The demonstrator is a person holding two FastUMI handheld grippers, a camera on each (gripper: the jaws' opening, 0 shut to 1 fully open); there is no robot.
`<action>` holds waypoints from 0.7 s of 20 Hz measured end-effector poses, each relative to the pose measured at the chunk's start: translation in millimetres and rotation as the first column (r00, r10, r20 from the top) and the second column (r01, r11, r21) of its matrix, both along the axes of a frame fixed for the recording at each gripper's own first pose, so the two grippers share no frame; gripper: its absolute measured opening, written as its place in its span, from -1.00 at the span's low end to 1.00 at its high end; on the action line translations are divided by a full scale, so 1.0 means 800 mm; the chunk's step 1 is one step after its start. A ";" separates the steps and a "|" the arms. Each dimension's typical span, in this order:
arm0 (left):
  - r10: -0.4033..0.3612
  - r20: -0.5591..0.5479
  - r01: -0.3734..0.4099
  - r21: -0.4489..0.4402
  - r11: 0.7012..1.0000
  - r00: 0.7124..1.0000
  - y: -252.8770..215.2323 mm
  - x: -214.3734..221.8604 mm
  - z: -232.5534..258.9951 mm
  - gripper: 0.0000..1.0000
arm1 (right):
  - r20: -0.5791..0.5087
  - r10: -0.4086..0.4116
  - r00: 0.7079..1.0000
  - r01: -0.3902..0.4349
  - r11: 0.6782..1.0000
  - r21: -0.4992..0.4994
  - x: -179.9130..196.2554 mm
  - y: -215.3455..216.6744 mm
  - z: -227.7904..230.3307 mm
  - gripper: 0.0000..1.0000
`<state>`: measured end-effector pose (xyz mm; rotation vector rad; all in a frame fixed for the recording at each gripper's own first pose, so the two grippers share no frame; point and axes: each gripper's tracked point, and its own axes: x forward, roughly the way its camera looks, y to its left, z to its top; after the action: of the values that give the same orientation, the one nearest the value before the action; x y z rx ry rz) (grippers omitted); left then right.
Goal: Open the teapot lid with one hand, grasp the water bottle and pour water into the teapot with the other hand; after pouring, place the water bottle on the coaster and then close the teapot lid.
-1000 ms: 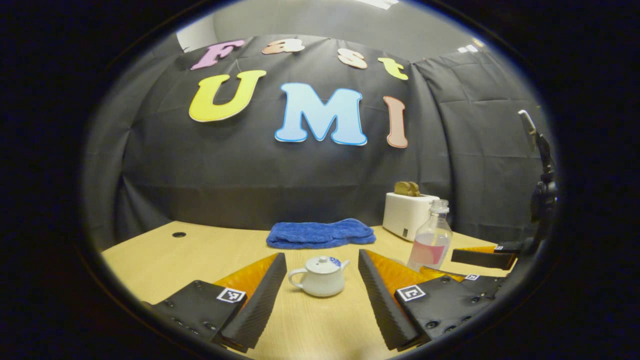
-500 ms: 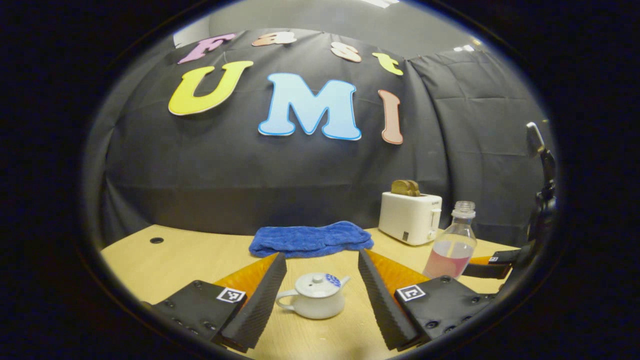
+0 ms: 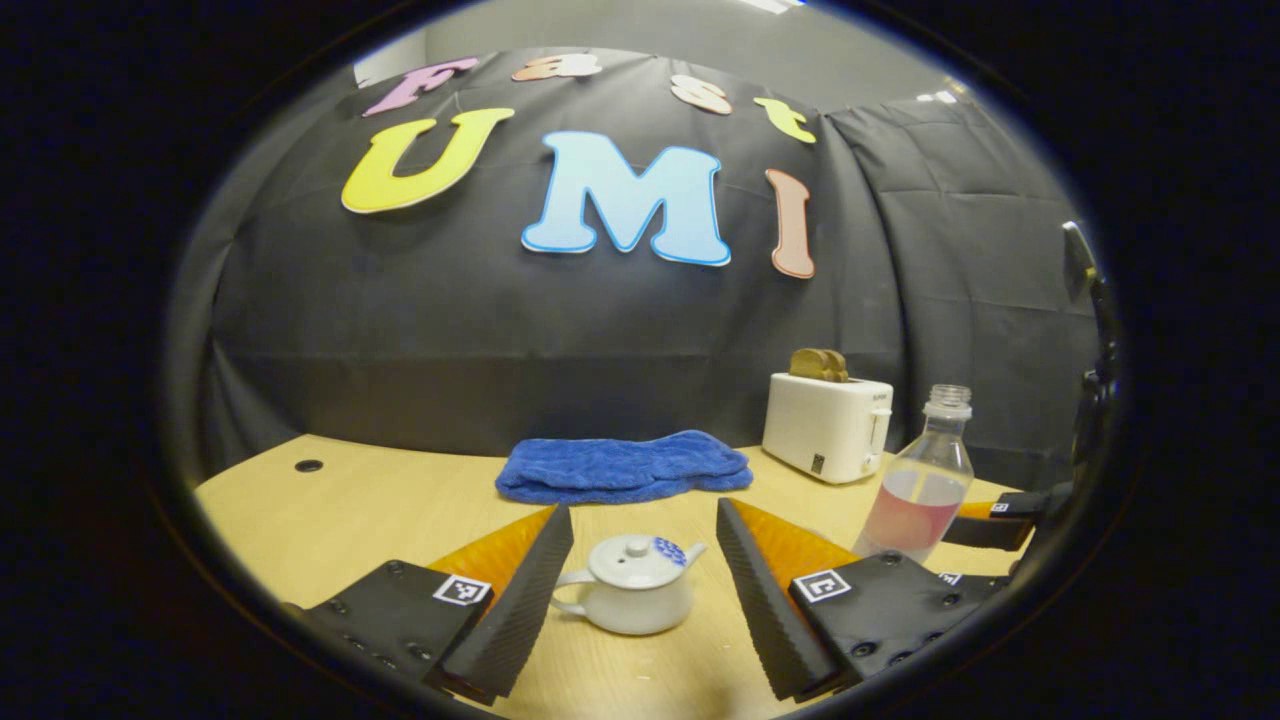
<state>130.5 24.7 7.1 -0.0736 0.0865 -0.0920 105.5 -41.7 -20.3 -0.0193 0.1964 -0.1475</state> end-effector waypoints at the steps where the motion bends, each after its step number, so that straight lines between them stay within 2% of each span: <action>1: 0.002 -0.010 -0.002 0.000 1.000 1.000 0.001 -0.001 -0.004 0.90 | -0.005 -0.006 1.000 0.006 1.000 0.002 -0.001 -0.004 -0.002 0.93; 3: -0.002 -0.023 0.002 -0.012 1.000 1.000 0.001 0.001 -0.011 0.92 | -0.011 -0.016 1.000 0.016 1.000 0.003 0.001 -0.011 -0.002 0.87; 4: -0.002 -0.028 0.002 -0.015 1.000 1.000 -0.001 0.002 -0.014 0.90 | -0.015 -0.015 1.000 0.015 1.000 0.011 0.003 -0.013 -0.003 0.69; 7: 0.003 -0.052 -0.004 -0.009 1.000 0.999 -0.005 0.001 -0.025 0.83 | -0.017 -0.009 1.000 0.009 1.000 0.022 0.000 -0.014 -0.005 0.57; 10: 0.003 -0.056 -0.004 -0.015 1.000 0.998 -0.008 -0.001 -0.028 0.83 | -0.011 0.010 1.000 -0.010 1.000 -0.001 -0.002 -0.010 0.000 0.55; 14: -0.001 -0.039 0.002 0.041 0.999 0.999 -0.011 0.010 -0.026 0.83 | 0.013 0.042 0.999 -0.041 0.999 -0.035 -0.008 -0.005 0.004 0.53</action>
<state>138.7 16.2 -13.4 -0.0346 0.1269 -0.0904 99.1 -45.7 -17.2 -0.0570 0.1799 -0.1097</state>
